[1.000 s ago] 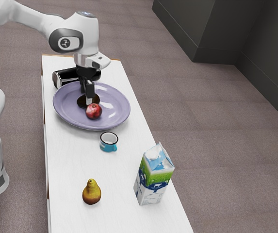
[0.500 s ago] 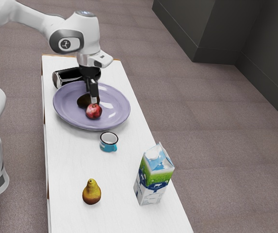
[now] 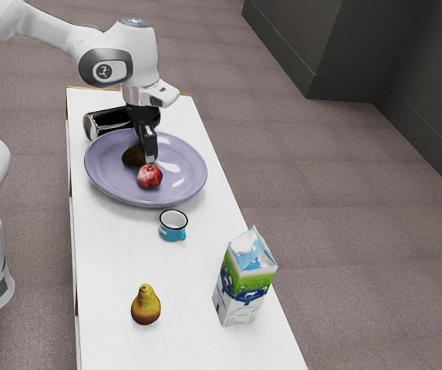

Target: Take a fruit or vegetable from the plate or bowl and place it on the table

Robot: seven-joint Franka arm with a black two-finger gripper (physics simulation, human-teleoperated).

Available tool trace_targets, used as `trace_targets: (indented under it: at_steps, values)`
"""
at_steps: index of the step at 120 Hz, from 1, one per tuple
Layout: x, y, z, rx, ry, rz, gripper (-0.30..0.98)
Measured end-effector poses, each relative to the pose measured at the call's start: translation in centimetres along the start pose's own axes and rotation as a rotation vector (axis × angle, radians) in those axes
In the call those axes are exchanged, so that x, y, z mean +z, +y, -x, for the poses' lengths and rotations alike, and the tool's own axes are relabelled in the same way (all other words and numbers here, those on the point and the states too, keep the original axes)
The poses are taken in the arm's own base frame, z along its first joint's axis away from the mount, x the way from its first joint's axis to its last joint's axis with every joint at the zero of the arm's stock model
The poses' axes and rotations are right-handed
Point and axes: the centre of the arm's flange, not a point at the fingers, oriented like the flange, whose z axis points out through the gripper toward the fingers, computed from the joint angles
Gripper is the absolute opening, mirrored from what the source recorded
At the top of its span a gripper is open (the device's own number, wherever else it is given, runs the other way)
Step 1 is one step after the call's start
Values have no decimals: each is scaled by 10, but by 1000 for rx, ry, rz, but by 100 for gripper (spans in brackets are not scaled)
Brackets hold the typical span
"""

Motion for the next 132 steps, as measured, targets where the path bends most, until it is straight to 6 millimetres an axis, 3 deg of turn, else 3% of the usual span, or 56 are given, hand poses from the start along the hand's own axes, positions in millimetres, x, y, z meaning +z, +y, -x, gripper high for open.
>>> trace_targets:
  at_steps: [21, 35, 43, 51, 63, 69, 80, 90, 105, 132]
  values:
    - [-4, -4, -3, -17, 14, -13, 33]
    - [-22, -9, -13, -25, 57, -32, 31]
    - [-51, -1, -30, -1, 117, -49, 30]
    - [-92, 26, -55, 62, 204, -57, 30]
    - [-157, 91, -78, 181, 336, -50, 32]
    - [-177, 124, -76, 229, 365, -25, 31]
    - [-207, 179, -46, 313, 354, 44, 32]
    - [-205, 207, -28, 361, 279, 99, 31]
    - [-192, 228, -14, 408, 179, 149, 32]
    - [-149, 263, 13, 464, -6, 205, 32]
